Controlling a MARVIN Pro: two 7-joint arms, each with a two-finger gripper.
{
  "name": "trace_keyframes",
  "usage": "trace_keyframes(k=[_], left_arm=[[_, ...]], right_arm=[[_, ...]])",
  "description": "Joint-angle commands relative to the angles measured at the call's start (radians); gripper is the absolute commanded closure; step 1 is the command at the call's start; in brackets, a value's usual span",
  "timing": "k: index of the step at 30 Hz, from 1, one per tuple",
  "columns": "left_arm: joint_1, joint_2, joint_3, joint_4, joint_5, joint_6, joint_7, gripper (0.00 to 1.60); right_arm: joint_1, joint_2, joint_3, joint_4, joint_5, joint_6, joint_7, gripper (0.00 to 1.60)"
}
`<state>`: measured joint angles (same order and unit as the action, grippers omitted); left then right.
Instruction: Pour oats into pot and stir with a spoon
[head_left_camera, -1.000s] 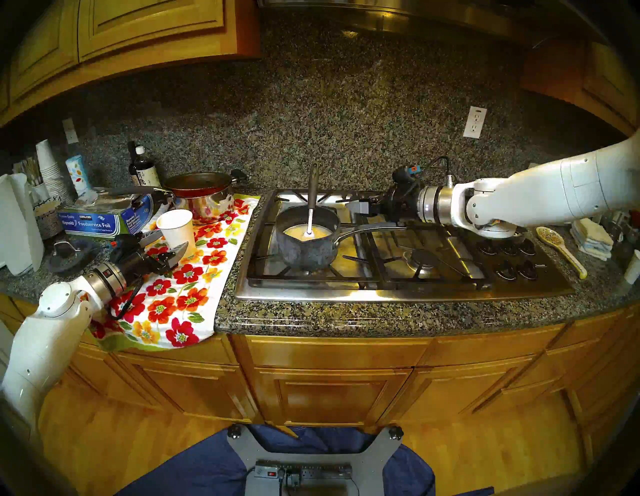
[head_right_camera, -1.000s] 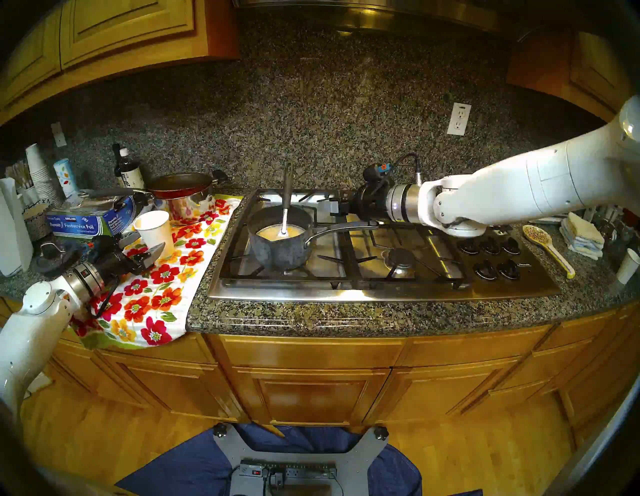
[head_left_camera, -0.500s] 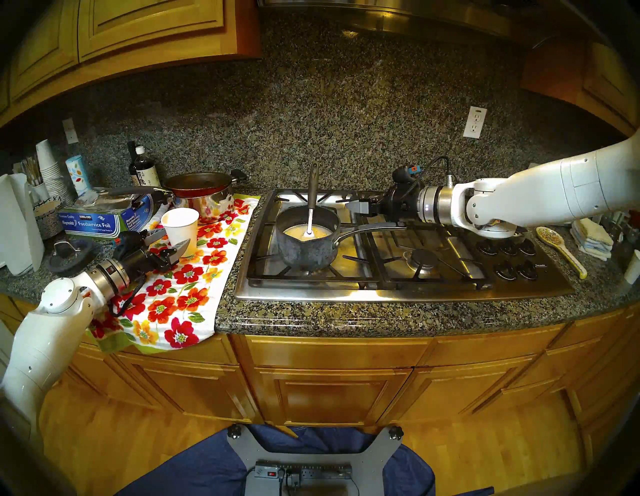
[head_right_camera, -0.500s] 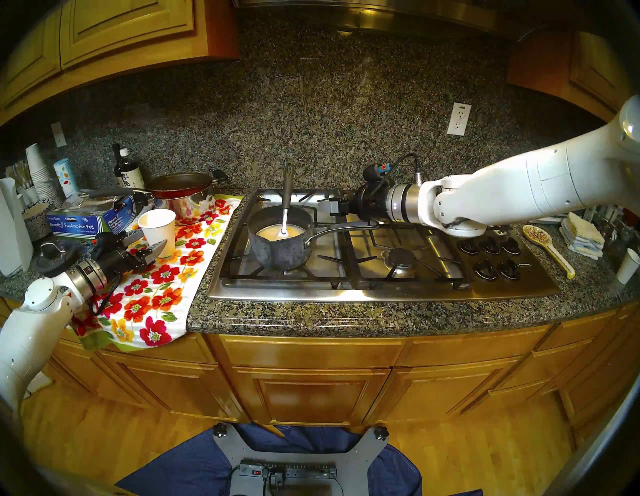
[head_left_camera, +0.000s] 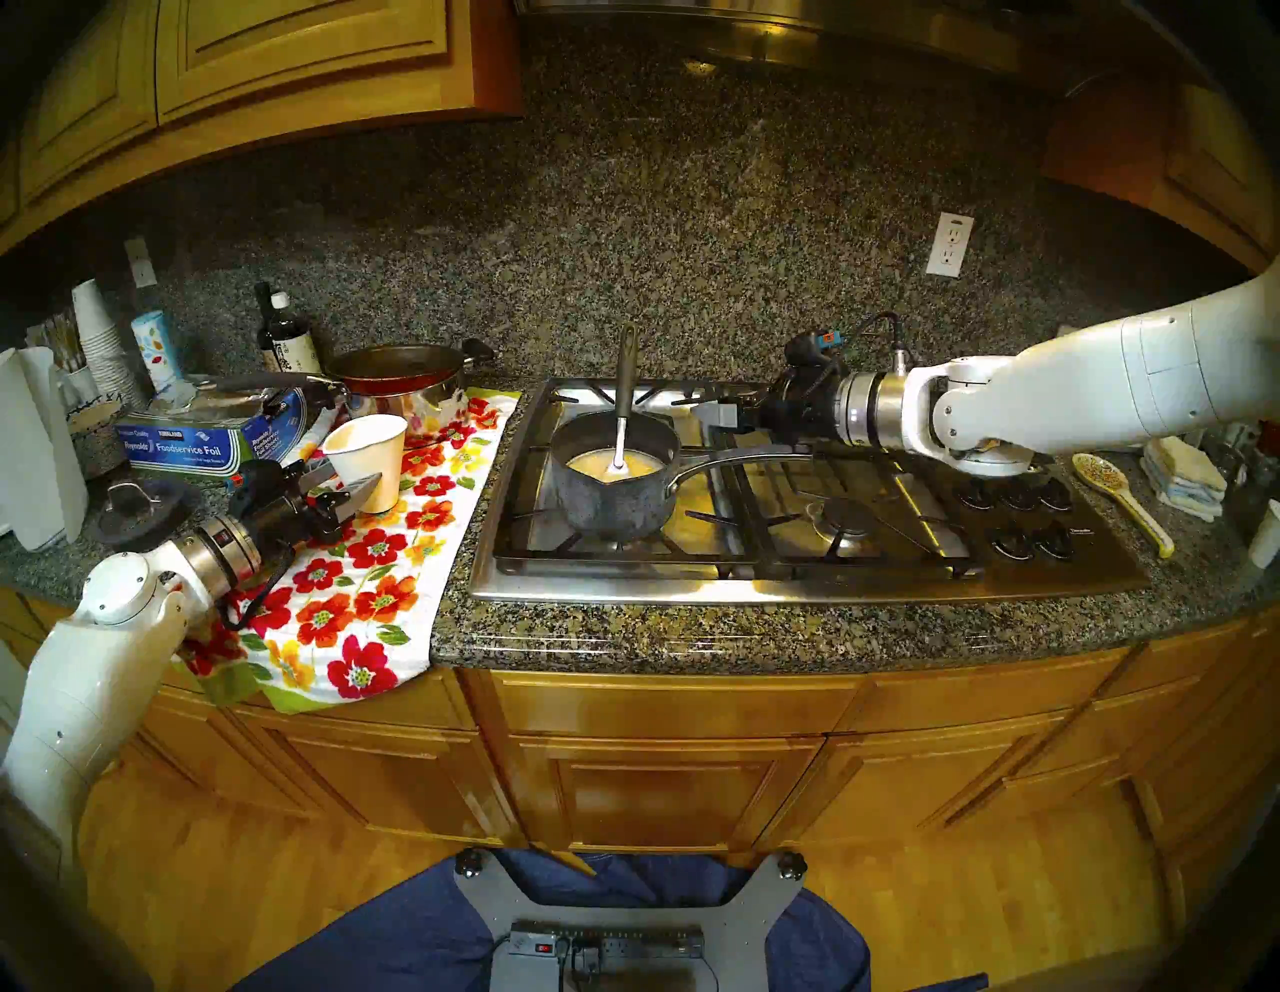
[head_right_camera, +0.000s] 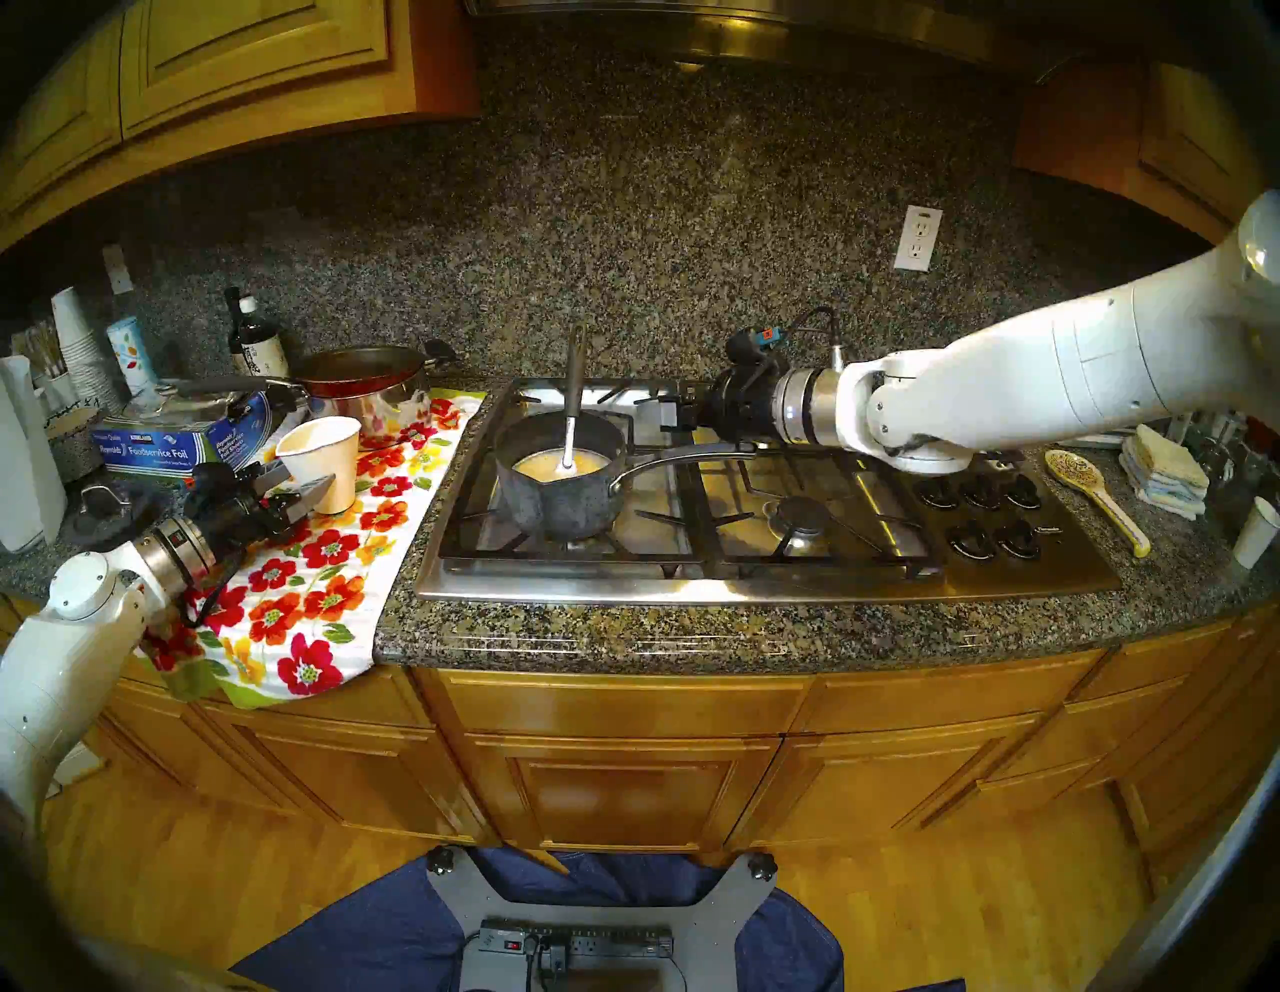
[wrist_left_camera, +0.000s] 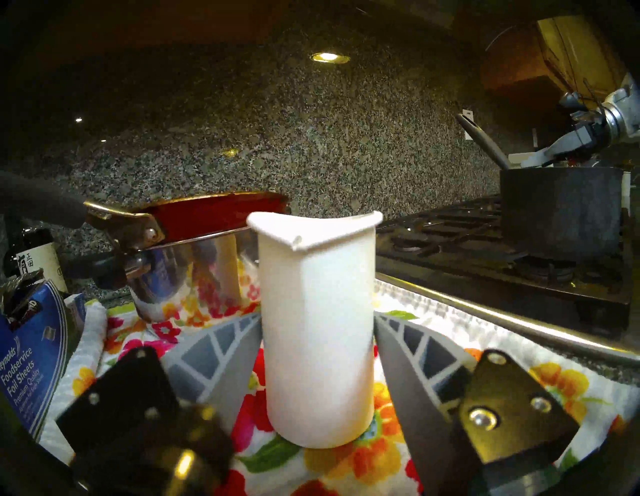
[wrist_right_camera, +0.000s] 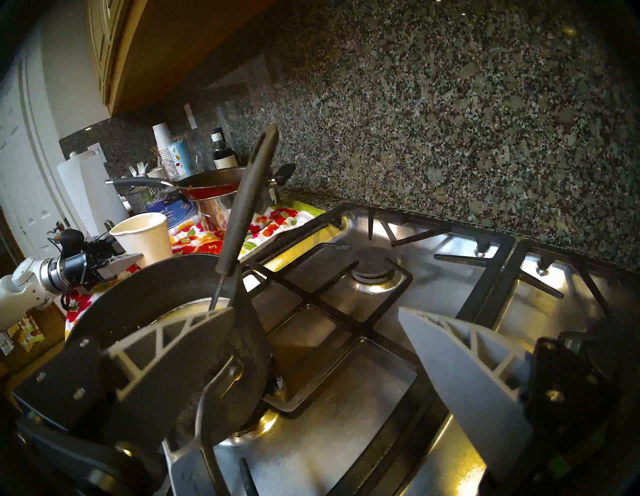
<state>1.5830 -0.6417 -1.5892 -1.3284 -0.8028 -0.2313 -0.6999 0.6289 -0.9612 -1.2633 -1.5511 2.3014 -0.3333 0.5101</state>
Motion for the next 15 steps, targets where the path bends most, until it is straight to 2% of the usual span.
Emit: trace_keyframes(k=[1, 3, 15], left_arm=[[-0.018, 0.022, -0.033, -0.039, -0.005, -0.019, -0.003, 0.58], [-0.017, 0.028, -0.037, -0.045, -0.006, -0.018, -0.005, 0.53], [0.013, 0.058, -0.074, -0.135, -0.012, -0.003, -0.013, 0.52]], right_arm=[[0.035, 0.000, 0.016, 0.010, -0.002, -0.012, 0.002, 0.00], [0.035, 0.000, 0.016, 0.010, -0.002, -0.011, 0.002, 0.00], [0.034, 0.000, 0.016, 0.010, -0.001, -0.011, 0.002, 0.00]])
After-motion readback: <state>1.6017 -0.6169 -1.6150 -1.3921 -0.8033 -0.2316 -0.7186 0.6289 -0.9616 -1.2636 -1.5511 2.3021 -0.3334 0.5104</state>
